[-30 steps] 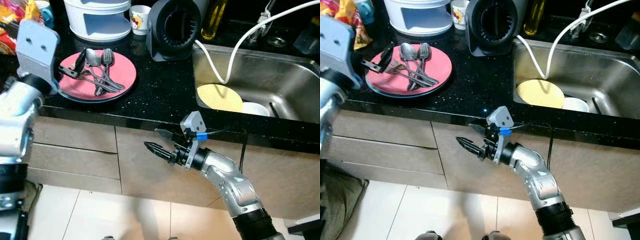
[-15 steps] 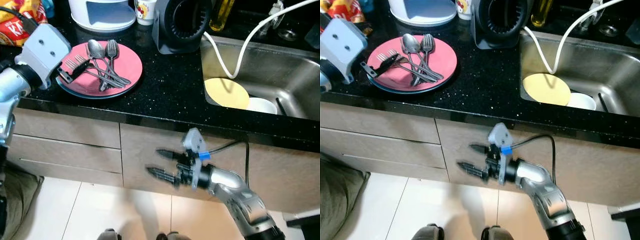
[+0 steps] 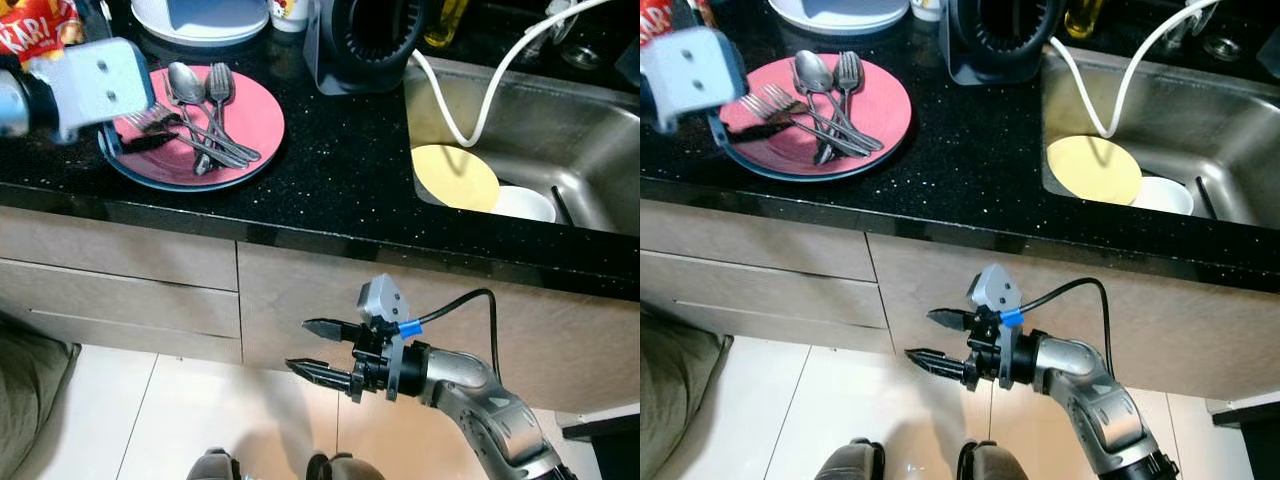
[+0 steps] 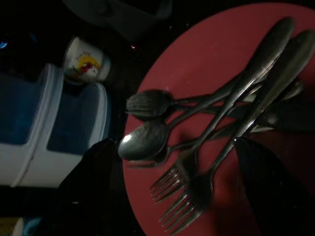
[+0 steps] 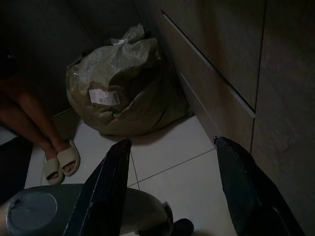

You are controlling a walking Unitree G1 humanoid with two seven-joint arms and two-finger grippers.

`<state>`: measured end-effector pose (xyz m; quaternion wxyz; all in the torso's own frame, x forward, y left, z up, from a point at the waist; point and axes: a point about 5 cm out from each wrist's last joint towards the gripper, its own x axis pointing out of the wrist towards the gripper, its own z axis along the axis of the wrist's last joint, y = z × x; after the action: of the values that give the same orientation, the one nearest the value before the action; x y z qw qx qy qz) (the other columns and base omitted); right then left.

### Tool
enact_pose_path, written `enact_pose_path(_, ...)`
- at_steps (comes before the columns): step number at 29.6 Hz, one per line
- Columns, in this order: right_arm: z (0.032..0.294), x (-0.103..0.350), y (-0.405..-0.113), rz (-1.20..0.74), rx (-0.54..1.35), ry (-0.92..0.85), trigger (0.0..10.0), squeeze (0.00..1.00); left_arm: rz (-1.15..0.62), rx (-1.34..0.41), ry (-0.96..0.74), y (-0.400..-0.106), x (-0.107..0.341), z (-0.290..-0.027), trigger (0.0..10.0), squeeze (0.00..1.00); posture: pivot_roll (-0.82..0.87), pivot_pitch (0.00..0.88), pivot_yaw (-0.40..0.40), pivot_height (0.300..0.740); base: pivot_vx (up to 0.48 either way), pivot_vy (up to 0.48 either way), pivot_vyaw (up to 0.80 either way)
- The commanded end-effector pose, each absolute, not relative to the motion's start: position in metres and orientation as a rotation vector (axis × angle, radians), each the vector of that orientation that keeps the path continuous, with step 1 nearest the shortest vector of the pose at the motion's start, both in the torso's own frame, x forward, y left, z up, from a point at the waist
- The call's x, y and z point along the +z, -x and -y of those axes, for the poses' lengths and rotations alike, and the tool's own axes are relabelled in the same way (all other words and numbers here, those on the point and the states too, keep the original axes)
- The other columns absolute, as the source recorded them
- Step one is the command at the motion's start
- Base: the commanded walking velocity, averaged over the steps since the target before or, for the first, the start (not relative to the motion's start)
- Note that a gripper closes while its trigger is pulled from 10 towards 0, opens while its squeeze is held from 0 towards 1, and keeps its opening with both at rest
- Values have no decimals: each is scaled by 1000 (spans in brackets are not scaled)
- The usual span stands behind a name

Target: Kitchen organization

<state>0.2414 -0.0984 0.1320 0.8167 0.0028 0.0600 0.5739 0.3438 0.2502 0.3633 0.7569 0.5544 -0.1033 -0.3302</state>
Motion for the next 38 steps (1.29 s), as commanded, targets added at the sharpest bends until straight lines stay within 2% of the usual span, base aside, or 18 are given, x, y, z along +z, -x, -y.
enact_pose_path(1, 99, 129, -238, -154, 1222, -6, 10000, 0, 160, -718, -1241, -342, 364, -261, 10000, 0, 66, 225, -68, 740, 0, 0, 0)
enact_pose_path(7, 102, 128, -240, -159, 1173, 12, 10000, 0, -23, -840, -1177, -343, 343, -273, 10000, 0, 57, 231, -61, 740, 0, 0, 0)
enact_pose_path(10, 102, 128, -240, -157, 1168, 11, 10000, 0, -41, -847, -1178, -345, 339, -275, 10000, 0, 59, 233, -58, 740, 0, 0, 0)
enact_pose_path(20, 101, 131, -244, -138, 1141, 12, 10000, 0, 103, -672, -1203, -360, 343, -266, 10000, 0, 54, 232, -58, 740, 0, 0, 0)
enact_pose_path(21, 102, 132, -246, -133, 1130, 14, 10000, 0, 113, -662, -1198, -363, 340, -264, 9294, 0, 51, 231, -58, 740, 0, 0, 0)
enact_pose_path(22, 102, 132, -246, -133, 1130, 14, 10000, 0, 113, -662, -1198, -363, 340, -264, 9294, 0, 51, 231, -58, 740, 0, 0, 0)
enact_pose_path(23, 102, 133, -247, -129, 1122, 14, 10000, 0, 95, -674, -1184, -364, 334, -263, 784, 0, 47, 229, -57, 740, 0, 0, 0)
enact_pose_path(24, 102, 133, -247, -127, 1120, 15, 10000, 0, 88, -678, -1177, -365, 331, -263, 196, 0, 47, 229, -57, 740, 0, 0, 0)
enact_pose_path(38, 104, 135, -249, -113, 1083, 12, 10000, 0, 38, -698, -1161, -370, 303, -262, 0, 0, 35, 232, -53, 740, 0, 0, 0)
